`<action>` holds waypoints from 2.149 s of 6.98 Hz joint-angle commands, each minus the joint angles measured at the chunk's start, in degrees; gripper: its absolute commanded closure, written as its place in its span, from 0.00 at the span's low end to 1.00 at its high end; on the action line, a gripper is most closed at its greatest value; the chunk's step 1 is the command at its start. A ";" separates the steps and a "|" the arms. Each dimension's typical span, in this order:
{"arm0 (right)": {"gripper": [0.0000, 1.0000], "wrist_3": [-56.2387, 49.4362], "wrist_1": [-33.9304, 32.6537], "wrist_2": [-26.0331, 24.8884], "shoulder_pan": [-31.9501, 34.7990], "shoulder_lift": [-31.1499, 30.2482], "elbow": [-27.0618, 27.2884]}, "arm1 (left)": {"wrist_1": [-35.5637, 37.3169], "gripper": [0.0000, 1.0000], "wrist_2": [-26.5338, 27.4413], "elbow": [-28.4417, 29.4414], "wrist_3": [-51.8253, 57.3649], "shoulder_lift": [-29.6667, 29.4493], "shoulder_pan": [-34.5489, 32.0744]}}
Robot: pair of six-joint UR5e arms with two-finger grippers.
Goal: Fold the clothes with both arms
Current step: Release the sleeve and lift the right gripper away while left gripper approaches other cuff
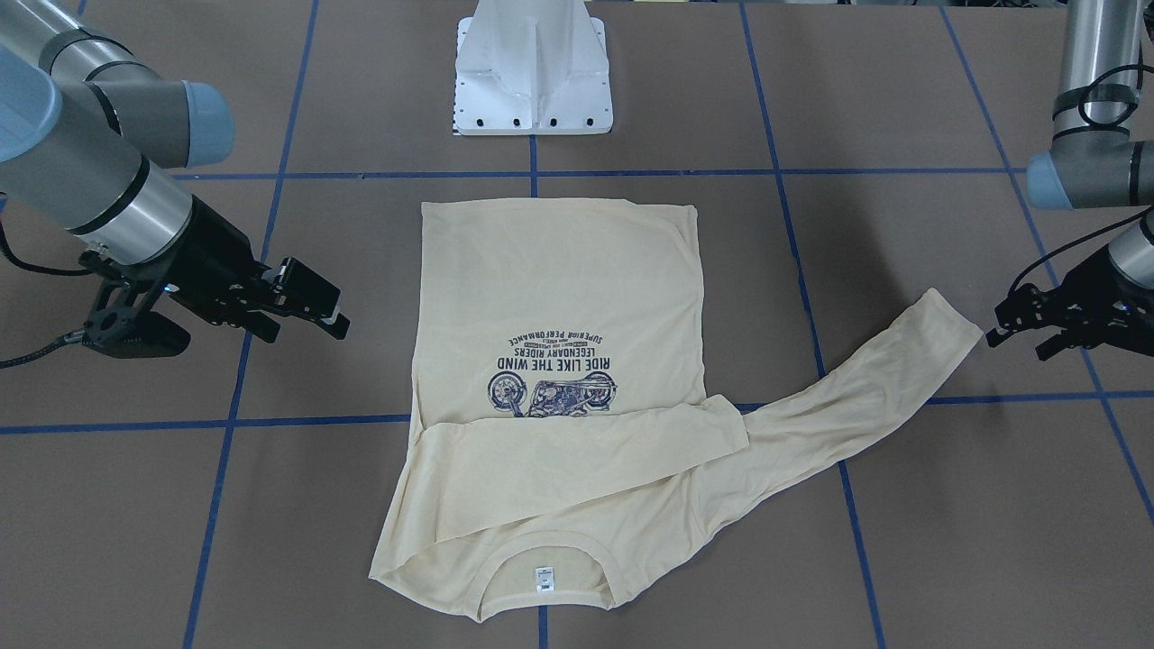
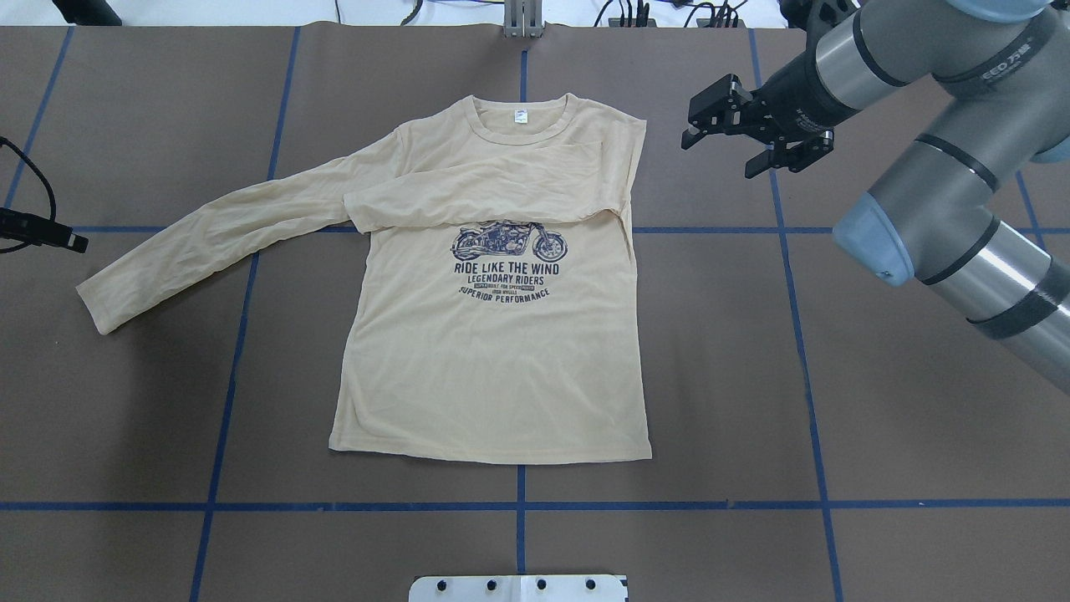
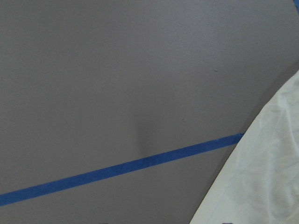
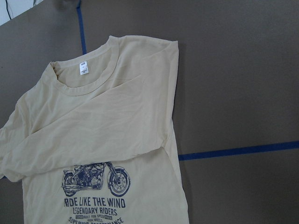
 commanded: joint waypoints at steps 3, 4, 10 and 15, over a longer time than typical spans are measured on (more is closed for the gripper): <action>0.00 -0.44 -0.08 -0.22 -0.04 -1.00 0.07 | 0.08 0.30 -0.08 1.15 -1.20 0.63 2.73; 0.00 -0.53 -0.08 -0.49 -0.22 -1.00 -0.01 | 0.08 0.31 -0.17 1.16 -1.20 0.72 3.00; 0.00 -0.44 -0.08 -0.84 -1.10 -0.91 -0.28 | 0.26 0.44 -1.05 1.16 -1.20 2.12 3.88; 0.00 -0.44 -0.08 -0.76 -1.01 -1.09 -0.19 | 0.00 1.00 -1.92 0.55 -2.35 2.12 4.59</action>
